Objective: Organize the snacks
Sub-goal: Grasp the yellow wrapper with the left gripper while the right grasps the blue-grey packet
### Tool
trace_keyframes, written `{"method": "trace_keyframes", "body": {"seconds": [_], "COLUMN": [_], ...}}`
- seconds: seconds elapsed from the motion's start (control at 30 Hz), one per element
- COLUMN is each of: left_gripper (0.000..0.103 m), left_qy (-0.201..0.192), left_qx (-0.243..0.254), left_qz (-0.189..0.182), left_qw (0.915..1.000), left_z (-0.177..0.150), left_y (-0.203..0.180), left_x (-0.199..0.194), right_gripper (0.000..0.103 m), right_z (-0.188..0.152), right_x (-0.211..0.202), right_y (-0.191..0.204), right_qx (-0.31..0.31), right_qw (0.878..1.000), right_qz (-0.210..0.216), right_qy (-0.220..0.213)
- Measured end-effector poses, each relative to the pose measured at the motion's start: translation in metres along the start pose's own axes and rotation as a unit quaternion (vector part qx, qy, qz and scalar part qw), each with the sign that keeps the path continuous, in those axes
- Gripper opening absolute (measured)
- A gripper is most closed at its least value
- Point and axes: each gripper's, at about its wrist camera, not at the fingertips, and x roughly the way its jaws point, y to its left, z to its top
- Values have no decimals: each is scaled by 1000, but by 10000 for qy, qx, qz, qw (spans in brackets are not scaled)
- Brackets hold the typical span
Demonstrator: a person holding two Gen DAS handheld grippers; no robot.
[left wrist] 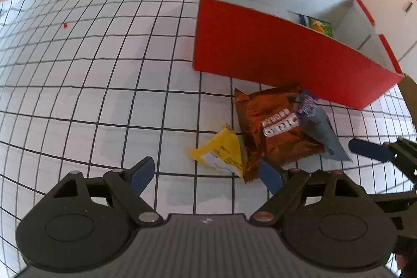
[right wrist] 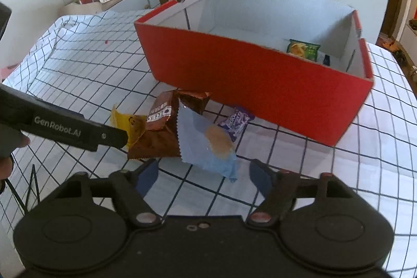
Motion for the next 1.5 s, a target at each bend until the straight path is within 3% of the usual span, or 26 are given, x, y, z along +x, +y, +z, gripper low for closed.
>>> {"method": "trace_keyframes", "body": {"seconds": [0.17, 0.23, 0.37, 0.63, 0.83, 1.0, 1.5], "left_gripper": [86, 75, 67, 36, 25, 19, 8], "left_qy": [128, 160, 250, 274, 146, 78, -92], "left_qx": [-299, -325, -425, -531, -465, -379, -265], "left_qz": [-162, -195, -287, -471, -428, -344, -282], "left_qw": [9993, 9992, 9984, 9971, 9979, 9987, 9992], "left_z": [6, 6, 7, 8, 7, 6, -8], "left_y": [7, 8, 10, 12, 10, 8, 7], "left_x": [12, 14, 19, 19, 12, 7, -14], "right_gripper": [60, 56, 53, 38, 29, 21, 13], "right_z": [4, 4, 3, 5, 6, 4, -10], "right_x": [10, 12, 12, 9, 5, 2, -22], "right_y": [-3, -4, -3, -3, -8, -13, -16], "right_qx": [-82, -93, -187, -214, -22, 161, 628], "right_qw": [9999, 9999, 9998, 9997, 9999, 9998, 9977], "right_qz": [-3, 27, 75, 126, 158, 127, 104], "right_qy": [84, 118, 95, 75, 6, -46, -247]}}
